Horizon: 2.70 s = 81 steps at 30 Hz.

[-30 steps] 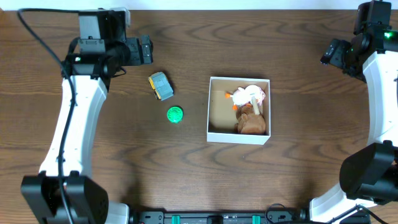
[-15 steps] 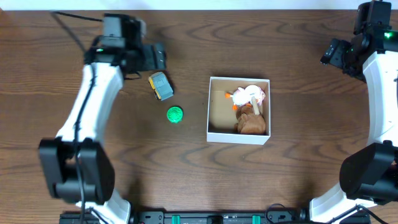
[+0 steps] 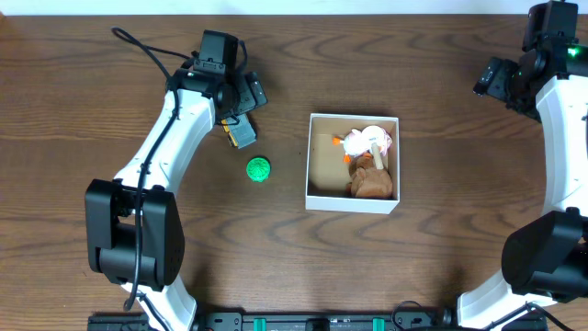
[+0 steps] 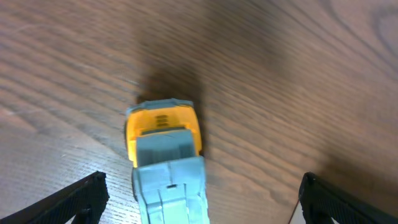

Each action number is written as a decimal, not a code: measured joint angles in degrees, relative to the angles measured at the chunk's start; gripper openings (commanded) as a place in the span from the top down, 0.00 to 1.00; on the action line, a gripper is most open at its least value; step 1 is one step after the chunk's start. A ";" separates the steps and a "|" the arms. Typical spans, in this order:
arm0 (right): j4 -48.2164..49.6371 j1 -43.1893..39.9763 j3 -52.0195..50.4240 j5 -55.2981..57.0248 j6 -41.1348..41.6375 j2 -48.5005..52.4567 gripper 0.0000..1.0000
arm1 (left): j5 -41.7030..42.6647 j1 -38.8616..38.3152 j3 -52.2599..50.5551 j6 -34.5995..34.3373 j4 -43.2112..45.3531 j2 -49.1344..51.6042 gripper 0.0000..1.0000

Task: Pack container
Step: 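Descend and close the left gripper on the dump truck, lift, then carry the dump truck with the left gripper over the box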

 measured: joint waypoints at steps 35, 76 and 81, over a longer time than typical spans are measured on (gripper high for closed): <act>0.00 0.00 0.00 -0.02 0.00 0.00 0.01 | -2.34 -0.02 -0.39 -5.20 -0.76 8.55 0.05; 0.00 0.00 0.00 0.00 0.00 0.00 0.01 | -4.72 -0.07 -3.43 1.60 -0.76 -1.33 0.58; 0.00 0.00 0.00 0.00 0.00 0.00 0.01 | 0.20 -0.22 -3.41 3.04 -0.76 -9.31 0.58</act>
